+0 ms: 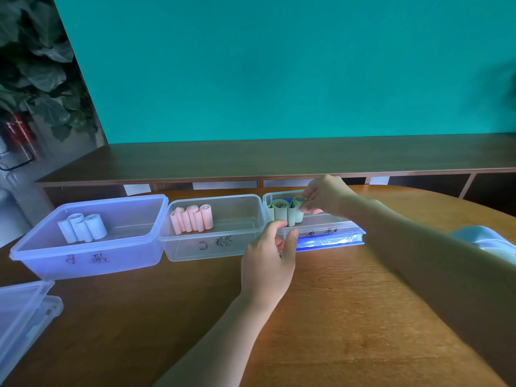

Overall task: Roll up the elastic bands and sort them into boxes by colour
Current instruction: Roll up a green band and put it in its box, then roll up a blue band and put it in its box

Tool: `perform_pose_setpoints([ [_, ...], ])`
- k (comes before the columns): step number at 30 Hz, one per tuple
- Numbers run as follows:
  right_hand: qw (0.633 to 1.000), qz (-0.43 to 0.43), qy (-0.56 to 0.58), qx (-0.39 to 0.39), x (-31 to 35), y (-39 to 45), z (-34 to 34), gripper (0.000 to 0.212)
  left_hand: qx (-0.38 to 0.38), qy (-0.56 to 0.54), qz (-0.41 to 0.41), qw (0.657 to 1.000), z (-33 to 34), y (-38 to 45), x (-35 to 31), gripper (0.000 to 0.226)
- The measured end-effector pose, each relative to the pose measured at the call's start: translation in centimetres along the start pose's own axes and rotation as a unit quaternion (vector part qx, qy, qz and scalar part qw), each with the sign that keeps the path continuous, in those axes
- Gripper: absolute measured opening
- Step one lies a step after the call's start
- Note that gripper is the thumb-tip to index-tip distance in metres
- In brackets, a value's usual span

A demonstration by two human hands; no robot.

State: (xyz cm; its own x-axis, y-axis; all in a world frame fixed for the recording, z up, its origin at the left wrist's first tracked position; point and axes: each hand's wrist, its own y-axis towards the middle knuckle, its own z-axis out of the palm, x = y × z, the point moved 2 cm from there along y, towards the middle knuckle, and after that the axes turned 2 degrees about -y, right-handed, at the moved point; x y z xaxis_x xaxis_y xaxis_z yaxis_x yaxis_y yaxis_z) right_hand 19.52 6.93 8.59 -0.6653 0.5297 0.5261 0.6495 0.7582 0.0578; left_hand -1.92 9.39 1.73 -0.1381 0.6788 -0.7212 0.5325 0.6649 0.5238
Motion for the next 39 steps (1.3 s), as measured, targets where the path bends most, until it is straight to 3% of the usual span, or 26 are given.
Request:
perform_pose_setpoints([
  [28, 1.0, -0.009, -0.014, 0.015, -0.7, -0.2, 0.1, 0.024, -0.029, 0.021, 0.023, 0.999, -0.2, 0.1, 0.1, 0.05],
  [33, 1.0, 0.003, -0.004, 0.001, -0.7, -1.6, -1.2, 0.034, -0.056, 0.029, 0.043, 0.997, -0.6, -0.2, -0.3, 0.047],
  [36, 1.0, -0.012, -0.002, -0.018, -0.9, -3.4, -2.9, 0.017, -0.07, 0.044, 0.064, 0.995, -0.7, -0.7, -1.1, 0.046],
  [39, 0.997, -0.029, 0.005, -0.065, -1.2, -6.1, -4.5, 0.02, -0.066, 0.047, 0.09, 0.993, -0.3, -1.7, -2.1, 0.043],
])
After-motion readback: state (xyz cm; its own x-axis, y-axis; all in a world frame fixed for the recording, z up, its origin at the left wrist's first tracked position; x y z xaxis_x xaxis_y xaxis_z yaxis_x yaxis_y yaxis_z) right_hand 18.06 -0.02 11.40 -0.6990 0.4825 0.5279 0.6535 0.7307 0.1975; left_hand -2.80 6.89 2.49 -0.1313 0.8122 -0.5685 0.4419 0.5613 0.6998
